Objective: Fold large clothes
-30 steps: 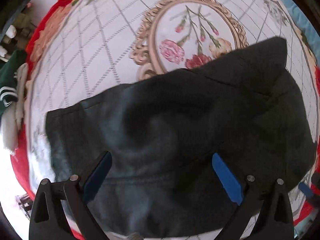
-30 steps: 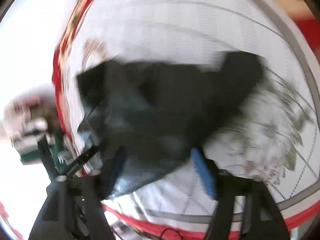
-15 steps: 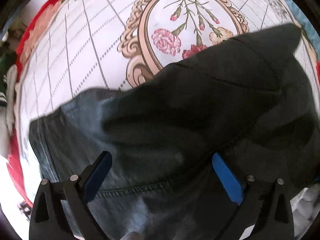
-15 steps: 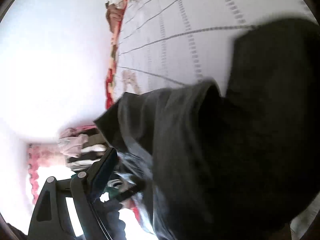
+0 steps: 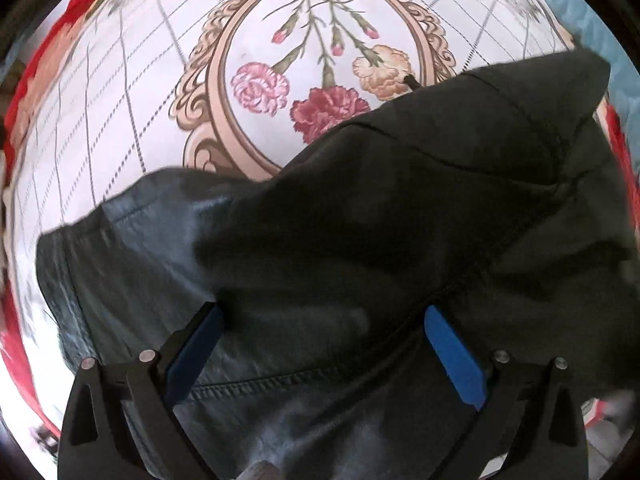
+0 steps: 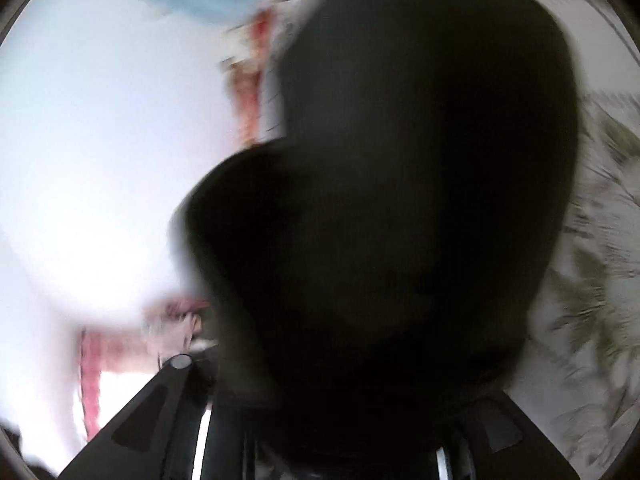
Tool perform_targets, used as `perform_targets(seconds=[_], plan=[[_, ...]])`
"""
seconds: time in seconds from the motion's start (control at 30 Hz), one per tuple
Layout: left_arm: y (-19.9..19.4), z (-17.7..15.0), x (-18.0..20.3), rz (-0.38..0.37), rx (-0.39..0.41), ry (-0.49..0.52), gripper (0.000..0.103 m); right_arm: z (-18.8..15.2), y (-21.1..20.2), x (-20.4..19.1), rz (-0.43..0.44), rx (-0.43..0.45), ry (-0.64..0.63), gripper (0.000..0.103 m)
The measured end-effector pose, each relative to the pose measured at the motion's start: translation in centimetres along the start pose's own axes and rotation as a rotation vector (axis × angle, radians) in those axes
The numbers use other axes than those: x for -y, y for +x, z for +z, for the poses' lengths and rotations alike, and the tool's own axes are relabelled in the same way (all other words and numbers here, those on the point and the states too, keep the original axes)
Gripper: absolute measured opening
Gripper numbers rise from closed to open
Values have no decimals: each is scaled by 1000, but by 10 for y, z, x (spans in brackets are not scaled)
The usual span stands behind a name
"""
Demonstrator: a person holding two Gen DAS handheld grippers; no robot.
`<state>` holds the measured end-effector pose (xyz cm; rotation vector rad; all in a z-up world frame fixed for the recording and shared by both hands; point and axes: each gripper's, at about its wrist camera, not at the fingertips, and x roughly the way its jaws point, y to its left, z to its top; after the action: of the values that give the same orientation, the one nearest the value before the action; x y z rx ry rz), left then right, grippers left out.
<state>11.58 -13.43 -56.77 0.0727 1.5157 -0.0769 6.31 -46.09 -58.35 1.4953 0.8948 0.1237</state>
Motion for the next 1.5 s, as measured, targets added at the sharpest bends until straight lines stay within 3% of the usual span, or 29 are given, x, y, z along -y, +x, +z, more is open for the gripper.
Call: perform_targets(seconds=[0.03,0.2,0.3,0.37,0.43,0.6,0.77,1.07,1.3,1.43,1.5], plan=[[0,-1,0,-2,4,0,103,5,7,11,-29,-17,15,46],[1,-11,4,5,18,10,103,16,17,19,0,-23,2,54],[3,-12,5,-1,20,2,103,28,18,19,16,-29,9,54],[-1,-23,9,-4,19,-4,103,33,17,17,-3,-19,2,47],[0,-25,7,-2,21,-7,103,37,14,15,-36,1,-14,20],[3,-23,6,-6,23,-9,103,39,-4,-14,-7,44,-47,15],[3,-11,14,-66,17,-12,103,29,-18,-80,-25,42,-239,15],[6,-13,11,-184,49,-62,103,41,-14,-128,-139,11,-410,15],[1,-11,-48,-366,74,-116,103,21,4,-177,-263,-38,-641,15],[-6,-15,-90,-440,57,-222,103,-10,20,-206,-362,-46,-852,15],[-20,-29,-124,-432,80,-288,103,-31,34,-217,-413,-62,-958,15]])
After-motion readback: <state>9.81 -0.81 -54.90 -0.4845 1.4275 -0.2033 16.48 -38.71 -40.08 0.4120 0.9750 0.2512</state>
